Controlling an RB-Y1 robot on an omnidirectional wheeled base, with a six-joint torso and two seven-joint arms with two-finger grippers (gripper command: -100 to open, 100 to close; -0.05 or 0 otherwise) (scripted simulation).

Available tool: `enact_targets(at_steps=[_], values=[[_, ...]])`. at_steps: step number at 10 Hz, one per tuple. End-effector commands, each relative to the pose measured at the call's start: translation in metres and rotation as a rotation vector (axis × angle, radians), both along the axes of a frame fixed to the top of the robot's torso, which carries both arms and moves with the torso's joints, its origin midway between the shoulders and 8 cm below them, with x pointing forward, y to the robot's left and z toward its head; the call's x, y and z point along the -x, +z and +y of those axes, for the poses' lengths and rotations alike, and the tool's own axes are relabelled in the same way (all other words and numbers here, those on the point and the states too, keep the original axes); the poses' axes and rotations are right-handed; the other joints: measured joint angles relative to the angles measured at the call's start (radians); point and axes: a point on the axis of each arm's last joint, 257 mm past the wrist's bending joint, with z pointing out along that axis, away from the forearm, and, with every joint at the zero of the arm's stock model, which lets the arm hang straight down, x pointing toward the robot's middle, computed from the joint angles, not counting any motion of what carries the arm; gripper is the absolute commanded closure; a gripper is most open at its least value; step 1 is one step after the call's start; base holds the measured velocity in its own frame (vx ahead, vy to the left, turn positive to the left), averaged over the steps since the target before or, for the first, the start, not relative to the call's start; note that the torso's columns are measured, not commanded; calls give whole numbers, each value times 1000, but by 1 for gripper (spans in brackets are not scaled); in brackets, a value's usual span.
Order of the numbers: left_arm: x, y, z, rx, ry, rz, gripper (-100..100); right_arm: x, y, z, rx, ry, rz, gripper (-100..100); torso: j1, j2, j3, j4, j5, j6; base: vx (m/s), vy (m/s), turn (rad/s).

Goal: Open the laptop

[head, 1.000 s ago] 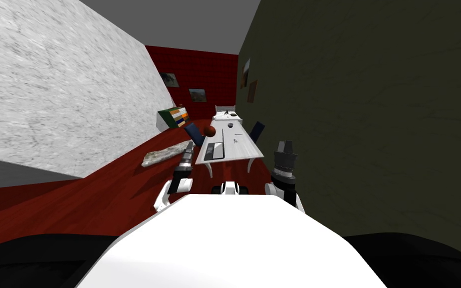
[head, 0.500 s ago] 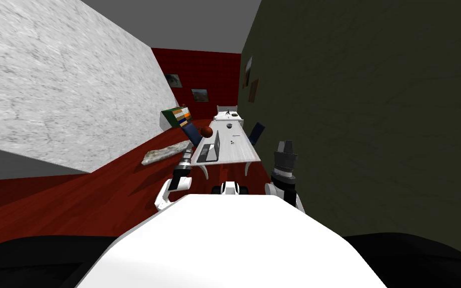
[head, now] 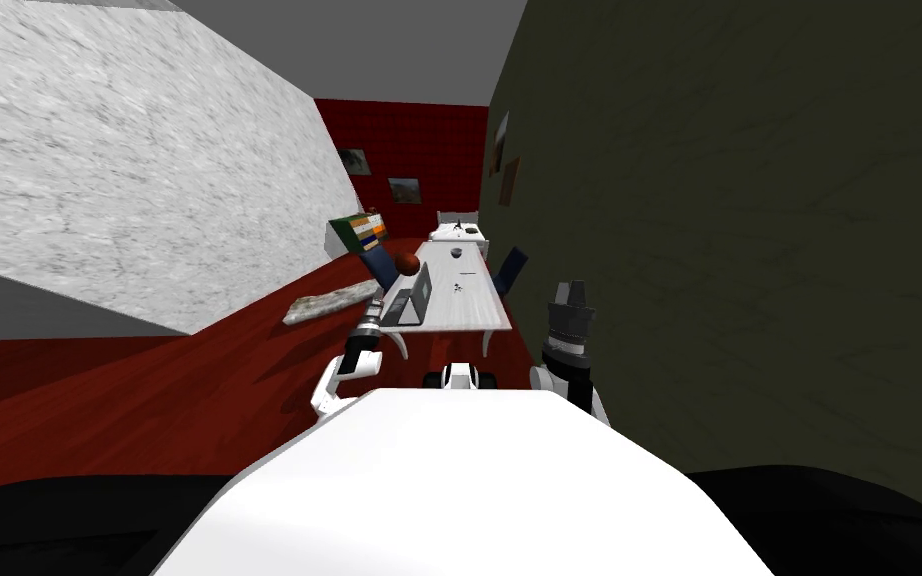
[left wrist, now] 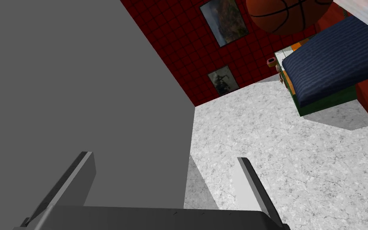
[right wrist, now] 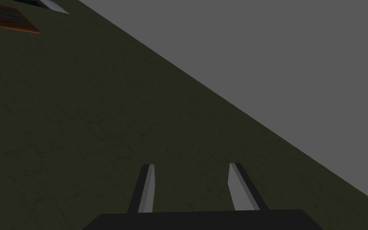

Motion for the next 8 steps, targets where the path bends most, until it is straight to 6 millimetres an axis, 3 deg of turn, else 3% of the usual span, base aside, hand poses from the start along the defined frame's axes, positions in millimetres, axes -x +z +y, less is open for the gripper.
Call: enact_targets(at_steps=[1, 5, 8], values=[[-3, -16, 16, -11, 46, 54, -100, 0, 0, 0, 0, 0, 0, 0, 2, -1, -1, 0, 0, 0, 87, -219, 100], [-7, -42, 32, 12, 109, 125, -100, 0, 0, 0, 0, 0, 0, 0, 1, -1, 0, 0, 0, 0, 65, -207, 92], [-6, -61, 32, 63, 142, 158, -100, 0, 0, 0, 0, 0, 0, 0, 4, 0, 0, 0, 1, 0, 35, -149, 55]])
